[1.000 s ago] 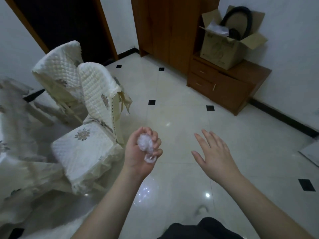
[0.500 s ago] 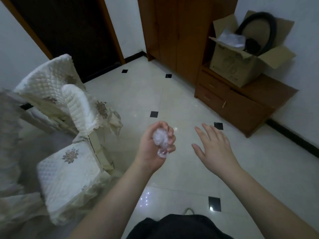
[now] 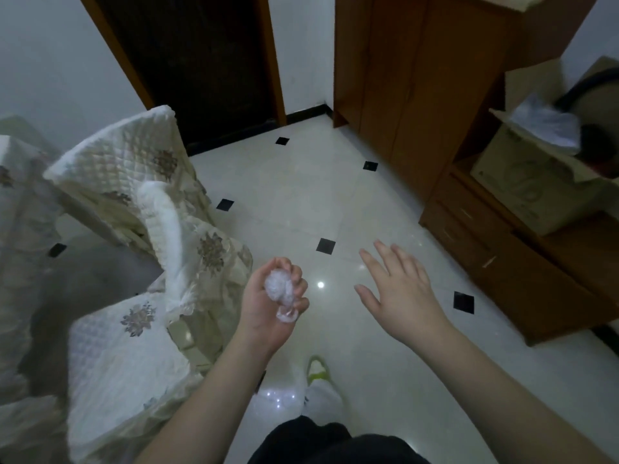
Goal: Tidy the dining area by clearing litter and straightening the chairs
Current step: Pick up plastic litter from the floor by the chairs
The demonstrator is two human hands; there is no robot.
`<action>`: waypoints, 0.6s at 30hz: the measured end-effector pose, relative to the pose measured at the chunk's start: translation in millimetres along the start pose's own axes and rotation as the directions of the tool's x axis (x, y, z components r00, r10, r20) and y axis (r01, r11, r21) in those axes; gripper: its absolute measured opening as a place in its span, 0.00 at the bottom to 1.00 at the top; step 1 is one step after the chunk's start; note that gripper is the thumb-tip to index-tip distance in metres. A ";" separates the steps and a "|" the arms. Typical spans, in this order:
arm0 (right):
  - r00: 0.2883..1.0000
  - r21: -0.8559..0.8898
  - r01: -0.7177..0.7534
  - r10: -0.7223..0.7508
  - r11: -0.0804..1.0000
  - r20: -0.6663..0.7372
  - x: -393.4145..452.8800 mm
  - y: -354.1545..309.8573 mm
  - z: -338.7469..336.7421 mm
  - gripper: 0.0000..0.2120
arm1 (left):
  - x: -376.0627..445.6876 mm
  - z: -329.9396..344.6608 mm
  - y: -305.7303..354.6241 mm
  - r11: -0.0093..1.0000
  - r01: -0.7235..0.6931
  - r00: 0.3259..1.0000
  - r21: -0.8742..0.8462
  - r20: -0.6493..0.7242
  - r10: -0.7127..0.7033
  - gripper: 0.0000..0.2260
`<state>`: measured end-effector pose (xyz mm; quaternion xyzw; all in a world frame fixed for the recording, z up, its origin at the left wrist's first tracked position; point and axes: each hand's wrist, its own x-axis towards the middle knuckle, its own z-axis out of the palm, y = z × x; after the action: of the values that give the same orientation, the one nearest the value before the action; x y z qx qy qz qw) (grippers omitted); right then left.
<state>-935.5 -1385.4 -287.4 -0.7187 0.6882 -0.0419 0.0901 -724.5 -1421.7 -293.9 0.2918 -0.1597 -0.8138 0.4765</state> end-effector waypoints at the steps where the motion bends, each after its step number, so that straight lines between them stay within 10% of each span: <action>1: 1.000 -0.006 0.007 -0.007 1.000 0.011 21.7 -1.8 -0.2 0.31 | 17.3 -3.0 11.8 1.000 -0.005 1.000 -0.005 -0.012 0.004 0.16; 18: 0.979 -0.056 0.195 -0.191 0.979 0.074 328.4 -19.8 -27.3 0.33 | 247.3 -1.2 175.7 0.982 -0.152 0.979 -0.108 -0.150 0.135 0.10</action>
<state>-904.9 -1713.9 -277.9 -0.7856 0.6127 -0.0042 0.0867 -696.7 -1723.5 -280.1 0.3075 -0.0974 -0.7624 0.5609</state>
